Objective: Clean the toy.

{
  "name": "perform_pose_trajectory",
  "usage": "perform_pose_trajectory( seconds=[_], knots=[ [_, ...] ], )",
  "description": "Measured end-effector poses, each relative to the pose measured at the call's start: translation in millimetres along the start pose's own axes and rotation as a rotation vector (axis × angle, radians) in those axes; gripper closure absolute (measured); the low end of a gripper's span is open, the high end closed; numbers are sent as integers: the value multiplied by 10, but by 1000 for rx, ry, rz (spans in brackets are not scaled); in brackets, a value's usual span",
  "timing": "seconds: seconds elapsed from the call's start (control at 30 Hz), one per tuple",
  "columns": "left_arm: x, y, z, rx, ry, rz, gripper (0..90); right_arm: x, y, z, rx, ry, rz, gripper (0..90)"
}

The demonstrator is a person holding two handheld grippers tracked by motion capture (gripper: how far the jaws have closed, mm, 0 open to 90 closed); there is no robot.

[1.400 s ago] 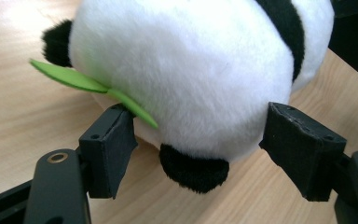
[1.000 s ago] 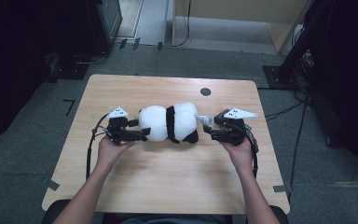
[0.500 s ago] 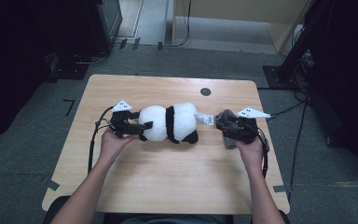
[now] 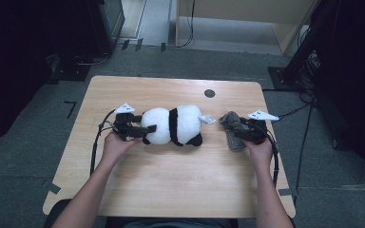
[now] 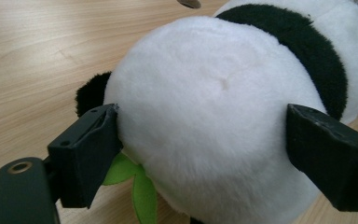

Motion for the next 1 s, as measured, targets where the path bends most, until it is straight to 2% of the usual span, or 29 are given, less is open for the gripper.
perform_pose_trajectory(
  seconds=[0.13, 0.3, 0.57, 0.7, 0.83, 1.0],
  knots=[
    [13, -13, 4, -3, 15, 9, 150, 95, 107, -101, -43, 0, -29, 410],
    [20, -16, 2, -2, 9, 3, 172, 195, 217, -213, -76, 9, -56, 478],
    [24, -22, -12, 16, 15, -3, 190, 193, 321, -346, -132, 12, -65, 546],
    [26, -24, -15, 13, 14, -2, 200, 205, 343, -382, -121, 30, -57, 552],
    [29, -26, -16, 11, 11, -1, 218, 208, 362, -406, -96, -5, -66, 537],
    [37, -33, -22, 1, 10, 3, 244, 207, 377, -397, -98, 9, -76, 527]
  ],
)
Point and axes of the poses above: each handheld gripper's, and its own axes: y roughly forward along the jaws, z roughly out of its top, x roughly to its right, the point moved 8 cm from there along y, roughly forward along the jaws, and after that the axes turned 7 degrees about -z, right-handed, at the moved point
